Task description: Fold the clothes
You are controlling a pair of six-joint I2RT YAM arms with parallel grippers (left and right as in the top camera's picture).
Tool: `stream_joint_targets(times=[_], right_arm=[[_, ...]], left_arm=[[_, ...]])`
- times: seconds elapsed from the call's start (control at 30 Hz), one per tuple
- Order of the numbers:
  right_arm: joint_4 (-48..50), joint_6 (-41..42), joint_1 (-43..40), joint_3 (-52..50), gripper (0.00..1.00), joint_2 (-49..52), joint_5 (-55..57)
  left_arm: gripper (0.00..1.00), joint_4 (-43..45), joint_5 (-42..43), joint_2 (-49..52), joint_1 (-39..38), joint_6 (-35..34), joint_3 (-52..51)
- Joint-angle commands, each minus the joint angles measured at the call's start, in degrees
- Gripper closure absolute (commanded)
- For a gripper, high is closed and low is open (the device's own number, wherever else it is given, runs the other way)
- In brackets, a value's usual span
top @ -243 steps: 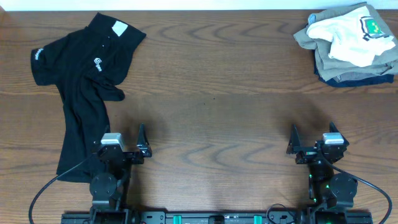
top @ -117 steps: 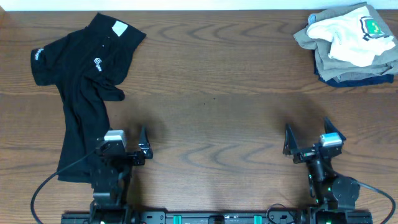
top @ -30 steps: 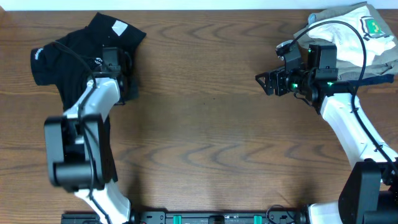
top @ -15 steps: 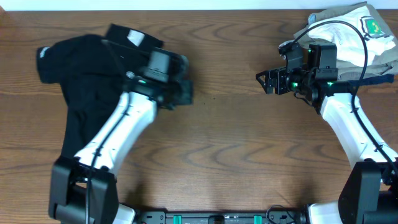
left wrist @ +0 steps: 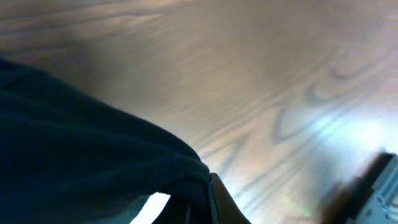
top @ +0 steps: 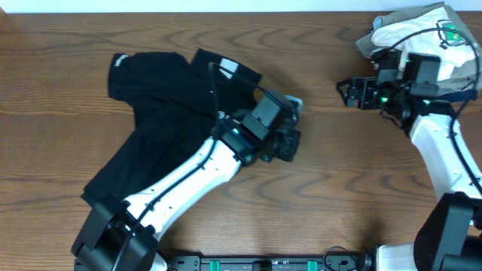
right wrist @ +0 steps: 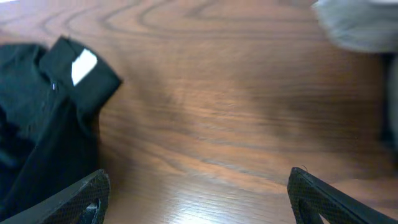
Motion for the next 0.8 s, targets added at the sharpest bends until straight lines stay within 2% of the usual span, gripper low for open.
stream_joint_targets(times=[0.0,0.03,0.07,0.1,0.17,0.2,0.27,0.43,0.63,0.77], right_arm=[[1.01,0.98,-1.99,1.22,0.1,-3.78,-1.42],[1.46,0.98,-2.19,1.25,0.1,-4.17,-1.55],[1.92,0.96,-2.19,1.22,0.1,-4.44,-1.53],[2.29,0.98,-2.14,1.22,0.1,-4.59,-1.55],[2.86,0.98,-1.79,1.22,0.1,-4.59,-1.55],[3.02,0.98,-1.51,1.22,0.1,-4.59,-1.55],[3.41,0.98,-0.94,1.22,0.1,-4.57,-1.53],[5.57,0.94,1.07,1.22,0.1,-4.57,-1.42],[11.04,1.05,5.6,1.22,0.11,-3.74,1.31],[13.38,2.32,11.78,1.22,0.11,-1.38,10.58]], left_arm=[[0.94,1.14,0.79,0.57,-2.8,-0.74,0.48],[0.92,1.29,0.79,0.57,-3.39,-0.72,0.48],[0.83,1.33,0.79,0.57,-3.76,-0.72,0.48],[0.63,1.49,0.79,0.57,-4.02,-0.7,0.48],[0.45,1.51,0.76,0.5,-3.91,-0.7,0.5],[0.39,1.46,0.76,0.31,-3.5,-0.7,0.5],[0.34,1.11,0.79,-0.52,-2.14,-0.72,0.5],[0.27,-1.99,0.74,-7.15,5.9,-0.22,0.66],[0.26,-9.81,-2.58,-16.22,24.3,1.09,0.66],[0.21,-13.11,-3.8,-17.33,36.0,4.7,0.66]])
